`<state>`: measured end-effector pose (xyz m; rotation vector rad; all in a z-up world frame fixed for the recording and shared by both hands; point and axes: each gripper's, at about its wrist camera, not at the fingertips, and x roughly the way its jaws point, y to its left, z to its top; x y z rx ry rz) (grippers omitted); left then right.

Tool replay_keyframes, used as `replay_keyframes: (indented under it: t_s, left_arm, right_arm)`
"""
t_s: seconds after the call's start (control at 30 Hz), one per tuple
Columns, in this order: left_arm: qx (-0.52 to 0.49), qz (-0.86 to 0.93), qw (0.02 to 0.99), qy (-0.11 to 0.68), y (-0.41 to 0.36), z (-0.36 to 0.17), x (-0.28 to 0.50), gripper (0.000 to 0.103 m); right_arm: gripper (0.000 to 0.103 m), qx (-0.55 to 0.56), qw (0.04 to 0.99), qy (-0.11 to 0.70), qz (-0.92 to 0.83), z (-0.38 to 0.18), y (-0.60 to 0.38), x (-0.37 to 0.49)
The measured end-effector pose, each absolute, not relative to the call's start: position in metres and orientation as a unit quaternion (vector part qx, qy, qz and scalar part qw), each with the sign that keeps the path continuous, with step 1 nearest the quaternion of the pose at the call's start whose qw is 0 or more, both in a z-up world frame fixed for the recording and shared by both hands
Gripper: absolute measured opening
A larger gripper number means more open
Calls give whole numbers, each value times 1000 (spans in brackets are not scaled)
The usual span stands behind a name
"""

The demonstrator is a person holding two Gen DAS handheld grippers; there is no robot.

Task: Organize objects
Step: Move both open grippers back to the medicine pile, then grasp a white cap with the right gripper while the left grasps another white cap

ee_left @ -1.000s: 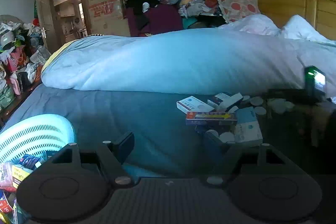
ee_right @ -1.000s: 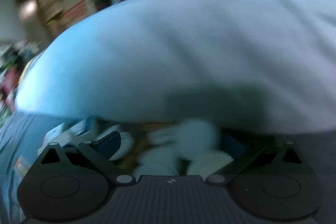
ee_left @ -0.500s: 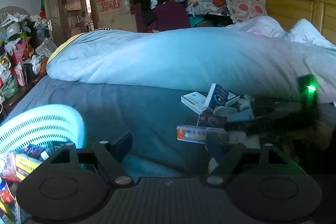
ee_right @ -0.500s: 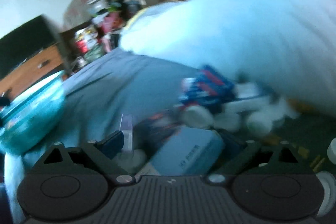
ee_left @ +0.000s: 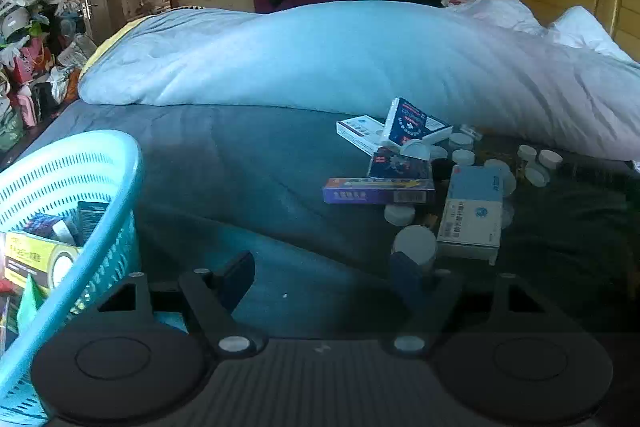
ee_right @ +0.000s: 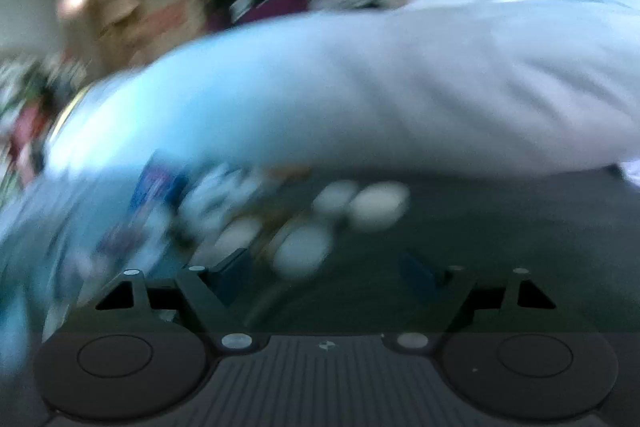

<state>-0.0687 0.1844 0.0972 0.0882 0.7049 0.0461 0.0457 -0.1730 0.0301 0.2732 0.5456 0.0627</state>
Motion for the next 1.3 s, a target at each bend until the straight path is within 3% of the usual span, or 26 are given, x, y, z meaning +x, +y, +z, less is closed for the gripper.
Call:
replay_keyframes:
  t_s: [0.13, 0.23, 0.33, 0.47, 0.57, 0.73, 0.93, 1.07, 1.1, 1.17, 1.2, 1.3]
  left_arm:
    - [44, 25, 935, 351, 181, 101, -69, 77]
    - [51, 26, 935, 349, 177, 104, -72, 78]
    - [48, 25, 936, 347, 174, 104, -73, 80]
    - [36, 16, 934, 356, 169, 99, -71, 81]
    - [33, 7, 937, 349, 166, 103, -78, 81]
    - [16, 19, 939, 344, 177, 106, -91, 83]
    - [6, 22, 940, 340, 179, 113, -103, 83]
    - [13, 18, 942, 336, 174, 119, -110, 83]
    - [15, 17, 941, 337, 173, 119, -110, 83]
    - [18, 17, 943, 332, 172, 123, -112, 84]
    - [15, 18, 949, 315, 174, 127, -116, 92]
    - [20, 22, 949, 313, 176, 130, -116, 91]
  right_arm:
    - [85, 175, 951, 256, 3, 23, -204, 106]
    - [89, 201, 932, 301, 20, -2, -206, 154]
    - [95, 160, 926, 321, 115, -4, -171, 162]
    - [96, 83, 910, 336, 228, -3, -103, 122]
    - [88, 61, 908, 316, 267, 13, -81, 87]
    - [89, 71, 963, 225, 133, 49, -100, 12]
    - [82, -57, 941, 282, 177, 24, -33, -46]
    - [75, -165, 928, 239, 232, 26, 41, -51]
    - [67, -167, 923, 229, 259, 32, 53, -51]
    - [69, -135, 928, 202, 282, 51, 57, -53]
    - [73, -119, 934, 192, 276, 60, 52, -56]
    - [73, -76, 956, 186, 216, 62, 10, -66]
